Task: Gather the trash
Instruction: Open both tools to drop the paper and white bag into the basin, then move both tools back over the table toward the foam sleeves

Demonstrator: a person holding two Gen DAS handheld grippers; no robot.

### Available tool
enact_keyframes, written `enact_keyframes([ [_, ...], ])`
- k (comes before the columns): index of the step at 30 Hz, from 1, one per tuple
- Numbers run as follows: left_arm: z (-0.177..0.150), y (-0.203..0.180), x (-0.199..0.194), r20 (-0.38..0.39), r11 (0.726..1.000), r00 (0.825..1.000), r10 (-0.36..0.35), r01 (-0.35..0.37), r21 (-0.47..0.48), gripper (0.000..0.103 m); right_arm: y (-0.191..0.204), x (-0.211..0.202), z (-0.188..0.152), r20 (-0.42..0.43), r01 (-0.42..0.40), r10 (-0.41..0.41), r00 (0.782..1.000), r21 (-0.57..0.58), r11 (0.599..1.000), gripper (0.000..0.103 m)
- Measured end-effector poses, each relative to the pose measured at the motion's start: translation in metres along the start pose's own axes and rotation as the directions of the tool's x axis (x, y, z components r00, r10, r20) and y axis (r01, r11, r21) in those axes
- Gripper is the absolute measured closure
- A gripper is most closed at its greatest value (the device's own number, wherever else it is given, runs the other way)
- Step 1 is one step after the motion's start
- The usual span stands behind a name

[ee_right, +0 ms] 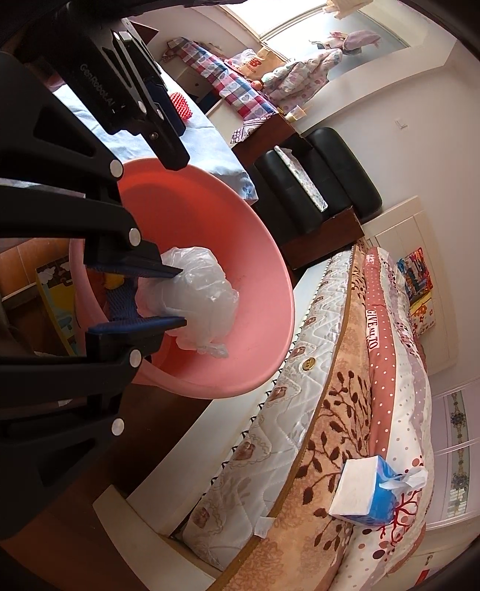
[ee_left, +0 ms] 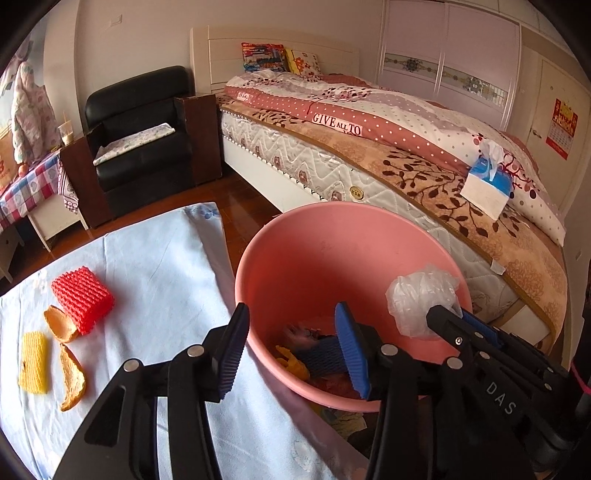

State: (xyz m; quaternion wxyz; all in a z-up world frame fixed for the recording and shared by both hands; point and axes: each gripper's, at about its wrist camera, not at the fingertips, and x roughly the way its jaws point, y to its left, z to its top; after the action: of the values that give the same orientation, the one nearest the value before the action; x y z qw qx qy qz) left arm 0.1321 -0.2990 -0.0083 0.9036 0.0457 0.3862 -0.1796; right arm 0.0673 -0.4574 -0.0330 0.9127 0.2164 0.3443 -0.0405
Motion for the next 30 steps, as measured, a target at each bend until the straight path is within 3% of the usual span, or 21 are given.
enact_keyframes([
  [4,-0.002,0.003,-0.002,0.0,1.0,1.0,0.0,0.0,-0.007,0.055,-0.002,0.001,0.001,-0.002,-0.025,0.025,1.0,0.02,0.999,0.082],
  [9,-0.004,0.009,-0.007,0.005,1.0,1.0,-0.002,0.002,-0.022,0.055,-0.007,0.002,0.001,-0.008,-0.031,0.032,0.999,0.051,0.998,0.066],
  [17,-0.008,0.015,-0.021,0.032,0.999,0.999,-0.007,0.008,-0.044,0.055,0.002,-0.008,0.0,0.005,-0.044,0.044,0.999,0.035,0.998,0.065],
  [30,-0.031,0.048,-0.076,0.086,0.995,0.995,0.045,-0.037,-0.097,0.055,0.064,-0.036,-0.032,-0.017,-0.123,0.122,0.992,-0.084,0.989,0.065],
])
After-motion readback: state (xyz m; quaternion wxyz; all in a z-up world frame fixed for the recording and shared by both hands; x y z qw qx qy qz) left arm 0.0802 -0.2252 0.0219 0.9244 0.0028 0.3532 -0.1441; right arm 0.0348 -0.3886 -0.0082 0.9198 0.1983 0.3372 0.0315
